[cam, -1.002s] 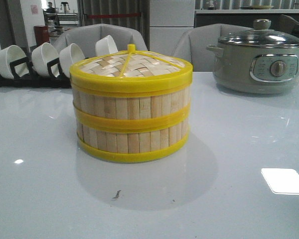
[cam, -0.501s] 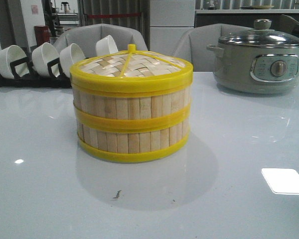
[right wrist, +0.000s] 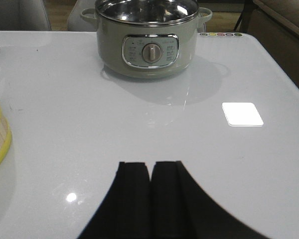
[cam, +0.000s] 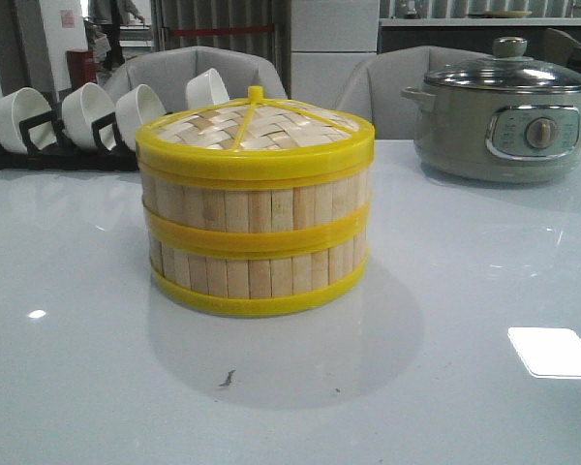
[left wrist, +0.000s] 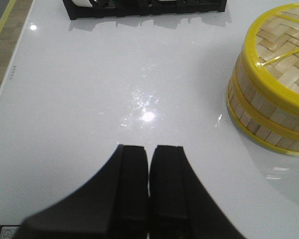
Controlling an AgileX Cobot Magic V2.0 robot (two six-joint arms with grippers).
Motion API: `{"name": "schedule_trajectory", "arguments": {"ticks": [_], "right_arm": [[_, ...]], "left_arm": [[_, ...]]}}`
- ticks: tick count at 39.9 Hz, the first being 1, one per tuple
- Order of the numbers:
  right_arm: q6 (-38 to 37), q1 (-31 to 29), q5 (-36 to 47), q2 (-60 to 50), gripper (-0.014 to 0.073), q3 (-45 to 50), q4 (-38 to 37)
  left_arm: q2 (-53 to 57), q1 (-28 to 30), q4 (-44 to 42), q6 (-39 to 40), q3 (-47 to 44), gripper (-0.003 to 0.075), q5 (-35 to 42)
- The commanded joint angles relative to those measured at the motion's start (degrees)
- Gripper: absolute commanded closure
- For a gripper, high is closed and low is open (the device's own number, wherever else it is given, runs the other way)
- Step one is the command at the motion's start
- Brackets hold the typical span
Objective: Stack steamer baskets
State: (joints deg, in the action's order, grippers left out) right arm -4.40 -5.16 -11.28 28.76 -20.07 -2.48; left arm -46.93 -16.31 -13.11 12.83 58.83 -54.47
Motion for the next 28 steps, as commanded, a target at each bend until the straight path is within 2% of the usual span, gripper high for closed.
{"name": "schedule_trajectory", "arguments": {"ticks": [1, 16, 24, 28], "right_arm": [[0.17, -0.35, 4.56, 0.13, 0.0538, -1.58, -0.16], [0.17, -0.35, 4.56, 0.13, 0.0538, -1.58, -0.16], [0.17, -0.35, 4.56, 0.13, 0.0538, -1.58, -0.16], [0.17, -0.35, 4.56, 0.13, 0.0538, -1.58, -0.16]], "left_arm": [[0.34, 0.15, -0.8, 0.61, 1.53, 0.0629, 4.16], [0.34, 0.15, -0.8, 0.61, 1.53, 0.0629, 4.16], [0.34, 0.04, -1.03, 0.61, 1.44, 0.0629, 7.39], [1.32, 0.32, -1.03, 0.73, 0.28, 0.0629, 12.12]]}}
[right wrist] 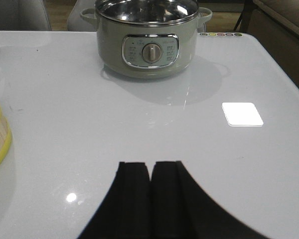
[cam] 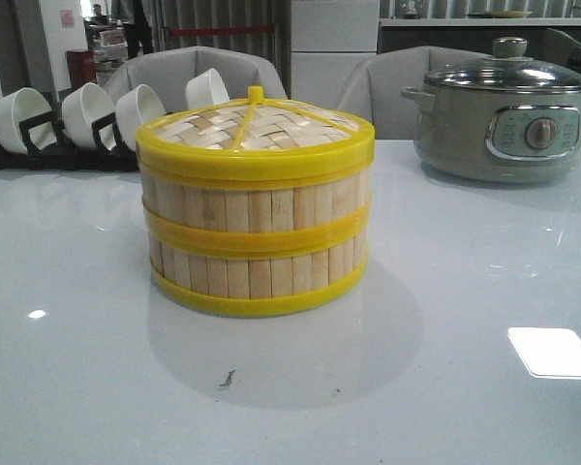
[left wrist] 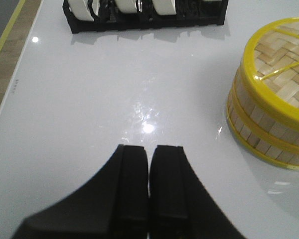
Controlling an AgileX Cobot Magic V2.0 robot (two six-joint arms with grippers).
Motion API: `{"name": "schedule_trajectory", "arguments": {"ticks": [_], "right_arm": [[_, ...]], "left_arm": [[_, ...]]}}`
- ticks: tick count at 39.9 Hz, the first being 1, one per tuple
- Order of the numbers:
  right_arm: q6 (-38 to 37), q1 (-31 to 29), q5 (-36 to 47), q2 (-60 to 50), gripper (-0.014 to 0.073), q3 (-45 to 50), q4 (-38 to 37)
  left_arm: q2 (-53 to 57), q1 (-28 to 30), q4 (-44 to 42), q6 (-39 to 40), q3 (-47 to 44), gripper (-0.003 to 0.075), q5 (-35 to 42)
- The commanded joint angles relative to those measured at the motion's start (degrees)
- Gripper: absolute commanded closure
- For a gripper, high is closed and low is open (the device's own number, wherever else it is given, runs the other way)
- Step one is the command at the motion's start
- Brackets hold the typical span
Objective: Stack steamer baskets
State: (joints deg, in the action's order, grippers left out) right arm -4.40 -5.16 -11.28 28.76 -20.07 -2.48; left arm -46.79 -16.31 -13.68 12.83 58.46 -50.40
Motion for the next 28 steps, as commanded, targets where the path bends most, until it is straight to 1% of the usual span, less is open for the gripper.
{"name": "schedule_trajectory", "arguments": {"ticks": [1, 4, 8, 10, 13, 15, 20, 24, 28], "right_arm": [[0.17, -0.35, 4.56, 0.13, 0.0538, -1.58, -0.16], [0.17, -0.35, 4.56, 0.13, 0.0538, -1.58, -0.16], [0.17, -0.35, 4.56, 0.13, 0.0538, -1.58, -0.16], [0.17, -0.35, 4.56, 0.13, 0.0538, -1.58, -0.16], [0.17, -0.35, 4.56, 0.13, 0.0538, -1.58, -0.16], [0.17, -0.35, 4.56, 0.13, 0.0538, -1.58, -0.16], [0.17, -0.35, 4.56, 0.13, 0.0538, -1.58, -0.16], [0.17, -0.35, 4.56, 0.13, 0.0538, -1.58, -0.16], [0.17, -0.35, 4.56, 0.13, 0.0538, -1.58, -0.16]], "left_arm": [[1.88, 0.58, -0.46, 0.73, 0.06, 0.0629, 10.58], [4.94, 1.78, -0.21, 0.73, -3.61, 0.0629, 18.89], [11.56, 4.49, 3.13, 0.73, -11.38, 0.0629, 30.65], [15.53, 6.13, 5.01, 0.73, -15.36, 0.0629, 34.1], [21.56, 8.74, 7.63, 0.73, -21.48, 0.0629, 36.71], [26.28, 10.89, 8.66, 0.73, -25.07, 0.0629, 37.15], [34.15, 14.64, 8.78, 0.73, -33.05, 0.0629, 37.15], [37.99, 16.46, 9.08, 0.73, -38.81, 0.0629, 37.39], [39.6, 16.73, 9.22, 0.73, -44.19, 0.0629, 39.94]]}}
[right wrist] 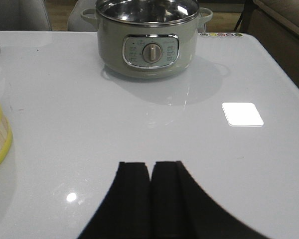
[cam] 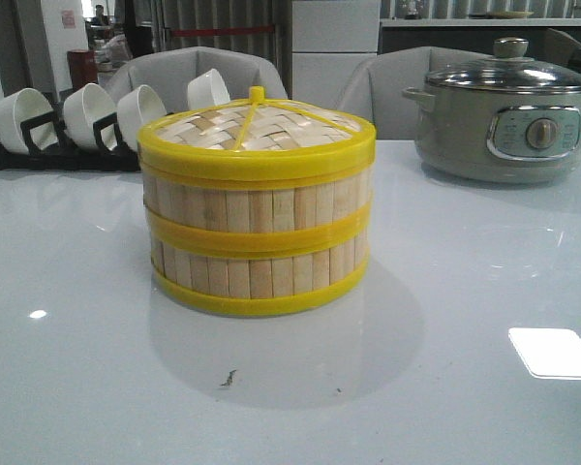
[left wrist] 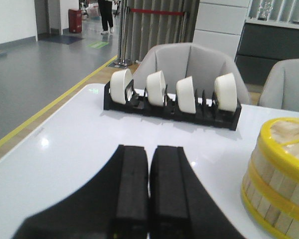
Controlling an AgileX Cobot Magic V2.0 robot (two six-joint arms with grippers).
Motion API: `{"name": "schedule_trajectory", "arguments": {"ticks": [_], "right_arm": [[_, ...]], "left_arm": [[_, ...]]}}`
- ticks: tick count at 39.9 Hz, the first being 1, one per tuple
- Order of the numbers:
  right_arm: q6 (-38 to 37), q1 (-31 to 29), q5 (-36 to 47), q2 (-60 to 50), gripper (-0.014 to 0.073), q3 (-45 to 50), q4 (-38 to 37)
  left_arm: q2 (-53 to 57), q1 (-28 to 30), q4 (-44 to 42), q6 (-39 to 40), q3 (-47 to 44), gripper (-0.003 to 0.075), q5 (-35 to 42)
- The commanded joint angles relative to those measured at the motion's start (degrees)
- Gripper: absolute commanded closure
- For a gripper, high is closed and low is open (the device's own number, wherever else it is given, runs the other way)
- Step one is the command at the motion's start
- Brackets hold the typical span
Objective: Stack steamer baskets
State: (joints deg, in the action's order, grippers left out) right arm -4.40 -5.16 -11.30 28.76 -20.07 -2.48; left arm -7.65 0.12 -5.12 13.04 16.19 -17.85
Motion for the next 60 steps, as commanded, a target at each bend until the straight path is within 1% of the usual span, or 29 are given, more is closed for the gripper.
{"name": "schedule_trajectory", "arguments": {"ticks": [1, 9, 14, 16, 25, 52, 56, 60], "right_arm": [[0.17, -0.35, 4.59, 0.13, 0.0538, -1.58, -0.16], [0.17, -0.35, 4.59, 0.13, 0.0538, -1.58, -0.16], [0.17, -0.35, 4.59, 0.13, 0.0538, -1.58, -0.16], [0.17, -0.35, 4.59, 0.13, 0.0538, -1.58, -0.16], [0.17, -0.35, 4.59, 0.13, 0.0538, -1.58, -0.16], [0.17, -0.35, 4.67, 0.13, 0.0538, -1.58, -0.16], [0.17, -0.35, 4.67, 0.13, 0.0538, -1.58, -0.16], [0.17, -0.35, 4.67, 0.13, 0.0538, -1.58, -0.16]], "left_arm": [[0.46, 0.29, 0.66, 0.52, -2.98, 0.0629, 8.78], [1.34, 0.29, 0.8, 0.52, -12.19, 0.0629, 21.24], [4.07, 0.29, 0.92, 0.52, -16.78, 0.0629, 27.67], [5.01, 0.29, 0.9, 0.52, -16.47, 0.0629, 24.55], [8.91, 0.29, 0.9, 0.52, -16.63, 0.0629, 20.85], [8.59, 0.29, 0.87, 0.52, -16.63, 0.0629, 20.85], [8.59, 0.29, 4.42, -3.27, -16.63, 0.0629, 20.74], [8.59, 0.29, 4.68, -5.18, -16.63, 0.0629, 20.84]]}}
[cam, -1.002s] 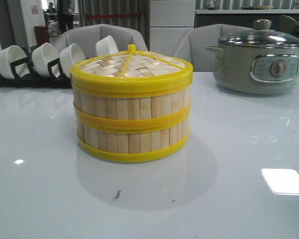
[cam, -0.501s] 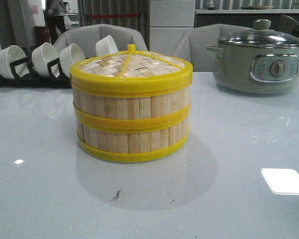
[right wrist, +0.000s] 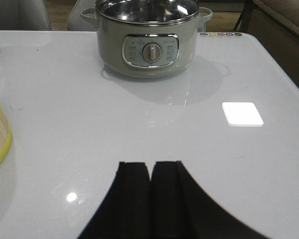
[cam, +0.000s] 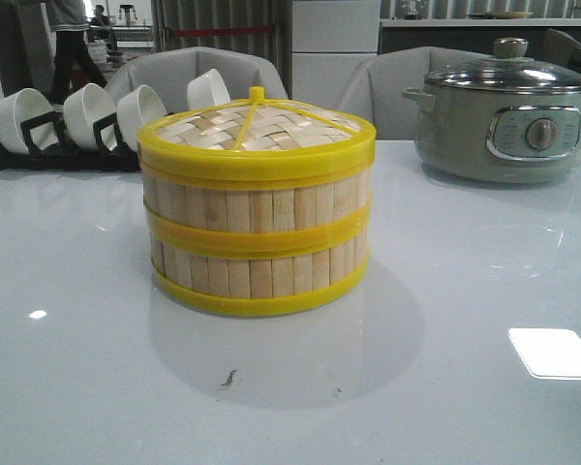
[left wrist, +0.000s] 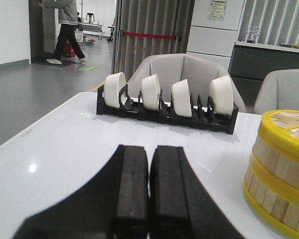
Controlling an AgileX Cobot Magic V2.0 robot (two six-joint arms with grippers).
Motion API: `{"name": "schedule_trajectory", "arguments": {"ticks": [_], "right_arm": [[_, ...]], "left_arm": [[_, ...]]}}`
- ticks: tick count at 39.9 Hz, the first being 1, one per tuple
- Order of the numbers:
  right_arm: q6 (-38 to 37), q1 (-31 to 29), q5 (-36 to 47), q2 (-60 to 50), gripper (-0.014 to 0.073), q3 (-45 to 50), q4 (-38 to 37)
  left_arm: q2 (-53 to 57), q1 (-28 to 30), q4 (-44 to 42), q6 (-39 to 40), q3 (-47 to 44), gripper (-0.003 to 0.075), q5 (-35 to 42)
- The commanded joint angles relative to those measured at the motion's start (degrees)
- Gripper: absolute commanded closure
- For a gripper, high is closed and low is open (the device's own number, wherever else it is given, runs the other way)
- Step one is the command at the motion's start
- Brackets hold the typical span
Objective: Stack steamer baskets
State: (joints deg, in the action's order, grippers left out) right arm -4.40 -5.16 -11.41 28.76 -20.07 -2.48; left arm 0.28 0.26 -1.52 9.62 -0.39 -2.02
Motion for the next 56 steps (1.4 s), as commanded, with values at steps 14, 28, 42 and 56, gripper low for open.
{"name": "schedule_trajectory", "arguments": {"ticks": [14, 28, 42, 56], "right_arm": [[0.17, -0.35, 4.77, 0.13, 0.0538, -1.58, -0.16], [0.17, -0.35, 4.77, 0.13, 0.0538, -1.58, -0.16], [0.17, -0.35, 4.77, 0.13, 0.0538, -1.58, -0.16], [-0.94, -0.06, 8.26, -4.63, 0.0538, -0.51, 2.07]], "left_arm": [[0.77, 0.16, 0.49, -2.35, -0.05, 0.0629, 3.55], [0.77, 0.16, 0.49, -2.35, -0.05, 0.0629, 3.55], [0.77, 0.16, 0.49, -2.35, -0.05, 0.0629, 3.55], [0.77, 0.16, 0.49, -2.35, -0.05, 0.0629, 3.55]]}}
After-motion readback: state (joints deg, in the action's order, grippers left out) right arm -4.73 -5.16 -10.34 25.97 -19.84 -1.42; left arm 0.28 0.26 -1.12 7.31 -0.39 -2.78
